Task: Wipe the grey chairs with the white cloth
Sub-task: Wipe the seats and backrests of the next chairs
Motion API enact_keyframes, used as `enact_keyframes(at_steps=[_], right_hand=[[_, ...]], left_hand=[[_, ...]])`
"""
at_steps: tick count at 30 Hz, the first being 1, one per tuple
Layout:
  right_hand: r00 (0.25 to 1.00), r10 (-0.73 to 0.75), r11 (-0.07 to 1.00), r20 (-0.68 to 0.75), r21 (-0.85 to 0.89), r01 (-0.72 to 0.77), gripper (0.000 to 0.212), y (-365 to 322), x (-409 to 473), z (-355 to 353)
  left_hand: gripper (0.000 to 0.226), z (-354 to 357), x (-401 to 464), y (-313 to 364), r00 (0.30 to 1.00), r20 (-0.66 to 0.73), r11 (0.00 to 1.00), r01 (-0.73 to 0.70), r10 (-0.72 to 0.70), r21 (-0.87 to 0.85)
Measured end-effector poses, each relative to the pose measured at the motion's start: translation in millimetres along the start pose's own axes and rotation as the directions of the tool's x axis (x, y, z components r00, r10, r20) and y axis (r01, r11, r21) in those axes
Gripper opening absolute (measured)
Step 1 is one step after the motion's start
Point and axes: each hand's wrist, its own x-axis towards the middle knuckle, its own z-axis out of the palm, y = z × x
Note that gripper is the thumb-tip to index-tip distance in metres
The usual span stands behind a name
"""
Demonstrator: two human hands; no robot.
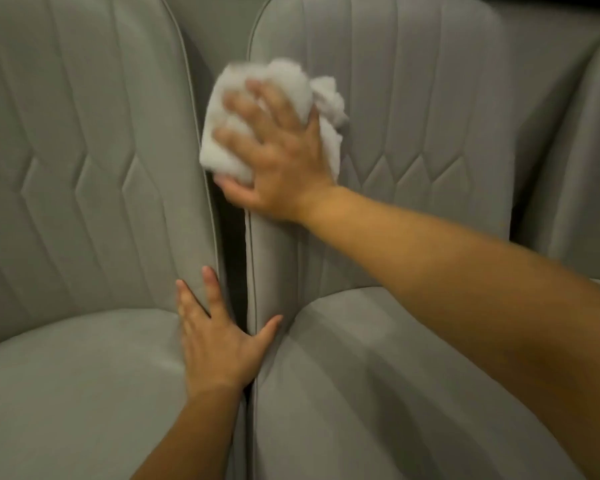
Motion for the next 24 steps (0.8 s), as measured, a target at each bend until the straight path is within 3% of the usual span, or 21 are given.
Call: enact_keyframes(at_steps=[5, 9, 11, 13, 15, 17, 20, 22, 24], right_hand=[[0.957, -0.286, 0.956, 0.044, -0.06, 0.288, 0.051, 20.6, -7.6, -3.7], [0.848, -0.498, 0.85, 0.181, -0.089, 0.519, 0.063, 64.5, 28.7, -17.4], [0.903, -0.388, 0.896, 0.185, -0.151, 0.417, 0.072, 89.8, 46.1, -22.9], [0.992, -0.035, 0.981, 0.124, -0.187, 0.058, 0.077, 121.0, 61.2, -25.6], [0.939, 0.345, 0.932, 0.002, -0.119, -0.342, 0.076, 143.3, 70.0, -29.0], [0.875, 0.483, 0.874, -0.042, -0.043, -0.484, 0.071, 137.7, 65.9, -28.3], [0.891, 0.441, 0.897, -0.104, 0.055, -0.438, 0.067, 94.4, 37.9, -8.4], [0.939, 0.289, 0.957, -0.188, 0.085, -0.277, 0.063, 62.2, 20.3, 2.2], [0.983, 0.071, 0.996, -0.172, 0.071, -0.06, 0.06, 46.2, 15.7, 2.3]], left_hand=[[0.13, 0.3, -0.3, -1.3, 1.0, 0.007, 1.0, 0.001, -0.001, -0.005], [0.13, 0.6, 0.0, -1.9, 1.0, -0.001, 1.0, -0.015, 0.015, -0.013], [0.13, 1.4, 0.5, -3.9, 1.0, -0.009, 1.0, -0.018, 0.018, -0.004], [0.131, 3.9, 2.5, -5.6, 1.0, -0.012, 0.999, -0.025, 0.025, -0.021], [0.132, 5.5, 3.2, -5.9, 1.0, -0.018, 0.999, -0.026, 0.025, -0.025], [0.133, 5.7, 3.5, -6.9, 1.0, -0.024, 1.0, -0.013, 0.013, -0.023], [0.136, 6.8, 2.9, -4.6, 0.999, -0.033, 0.999, 0.006, -0.007, -0.037], [0.136, 7.3, 2.7, -3.2, 0.999, -0.045, 0.999, 0.0, -0.002, -0.037], [0.136, 6.1, 2.7, -2.2, 0.999, -0.051, 0.999, 0.004, -0.006, -0.037]])
